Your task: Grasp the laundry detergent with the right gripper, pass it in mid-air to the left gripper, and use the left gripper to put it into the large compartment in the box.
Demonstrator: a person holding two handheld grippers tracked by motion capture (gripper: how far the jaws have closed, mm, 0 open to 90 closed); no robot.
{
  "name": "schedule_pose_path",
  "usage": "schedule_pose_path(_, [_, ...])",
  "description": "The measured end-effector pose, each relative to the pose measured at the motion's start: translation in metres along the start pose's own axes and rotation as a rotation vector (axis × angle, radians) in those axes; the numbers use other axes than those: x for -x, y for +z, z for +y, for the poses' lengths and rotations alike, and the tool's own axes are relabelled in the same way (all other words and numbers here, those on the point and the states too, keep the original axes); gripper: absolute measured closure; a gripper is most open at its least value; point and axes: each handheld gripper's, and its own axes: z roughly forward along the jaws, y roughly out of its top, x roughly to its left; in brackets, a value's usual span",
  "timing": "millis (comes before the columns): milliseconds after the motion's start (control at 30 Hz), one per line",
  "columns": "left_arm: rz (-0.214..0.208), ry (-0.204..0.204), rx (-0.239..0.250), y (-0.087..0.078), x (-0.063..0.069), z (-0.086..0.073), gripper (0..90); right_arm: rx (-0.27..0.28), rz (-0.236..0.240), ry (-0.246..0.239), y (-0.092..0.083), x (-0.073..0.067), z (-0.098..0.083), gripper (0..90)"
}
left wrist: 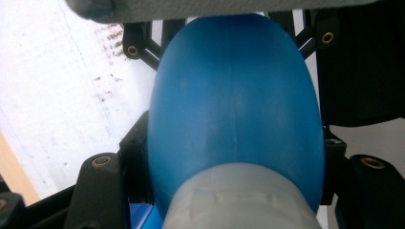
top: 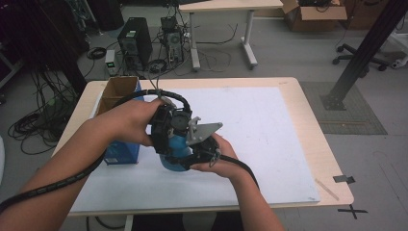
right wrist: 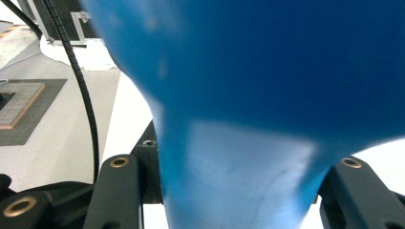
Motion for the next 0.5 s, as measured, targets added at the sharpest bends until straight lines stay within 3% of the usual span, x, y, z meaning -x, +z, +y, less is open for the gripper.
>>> schedule_pose_path(333, [0.024,-0.022,-0.064,0.0011,0.0044,0.0060,38.6,-0.025,-0.024,-0.034,-0.0002,-0.0021,0.0012,45.9])
schedule_pose_path(500, [0.027,-0.029,-0.071,0.0016,0.0041,0.0074,38.7,-0.030,-0.040,-0.042,-0.0002,-0.0016,0.0009,45.8])
